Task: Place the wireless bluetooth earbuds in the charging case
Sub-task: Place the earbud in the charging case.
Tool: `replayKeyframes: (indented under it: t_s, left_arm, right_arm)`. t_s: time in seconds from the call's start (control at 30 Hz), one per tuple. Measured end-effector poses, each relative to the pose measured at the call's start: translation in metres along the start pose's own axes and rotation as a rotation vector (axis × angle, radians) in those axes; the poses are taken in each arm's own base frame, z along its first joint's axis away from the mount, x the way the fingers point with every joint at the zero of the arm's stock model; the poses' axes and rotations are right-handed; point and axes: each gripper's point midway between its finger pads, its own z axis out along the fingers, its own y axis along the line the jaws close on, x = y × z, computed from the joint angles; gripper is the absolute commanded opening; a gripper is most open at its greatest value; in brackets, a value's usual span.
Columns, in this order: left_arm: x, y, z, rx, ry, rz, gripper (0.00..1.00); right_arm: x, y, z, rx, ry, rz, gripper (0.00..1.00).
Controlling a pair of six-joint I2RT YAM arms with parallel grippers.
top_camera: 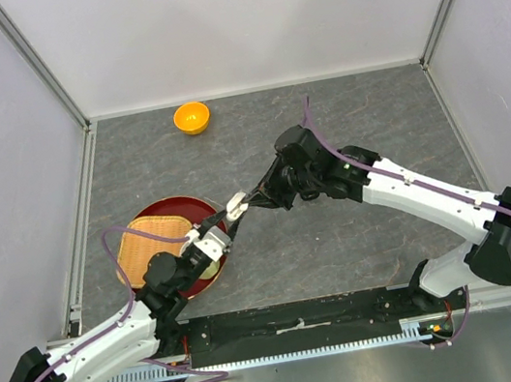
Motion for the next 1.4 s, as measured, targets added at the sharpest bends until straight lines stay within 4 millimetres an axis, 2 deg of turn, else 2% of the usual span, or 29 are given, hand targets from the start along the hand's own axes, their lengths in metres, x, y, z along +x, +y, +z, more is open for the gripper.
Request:
replayKeyframes:
  t_s: [0.57,0.67,1.2,1.3,1.4]
  left_arm:
    - [-0.0081,0.0034,0.0033,-0.037,-0.03,0.001,0.02]
    - [-0.0084,0.0029,0.0034,-0.035,-0.031,0.008,0.02]
    - [-0.0073,-0.0002,0.0043,-0.022,-0.026,0.034,0.02]
    - [-0.0067,-0.0004,0.0058,-0.02,-0.021,0.04,0.02]
    - [-0.0051,-0.0012,0.0074,-0.016,-0.014,0.045,0.02]
  right_arm:
    - [-0.0064,0.0026,-0.0026,-0.014,-0.039,0.059,0.0]
    - [-0.0069,0.0028,-0.0026,-0.014,-0.04,0.064,0.03]
    - [-0.0064,0.0022,-0.002,-0.011,-0.037,0.069,0.05]
    - [-0.0075,0.0018,-0.0012,-0.008,-0.039,0.071,0.06]
    - [-0.0088,0.0008,-0.0008,-0.004,-0.041,0.073,0.11]
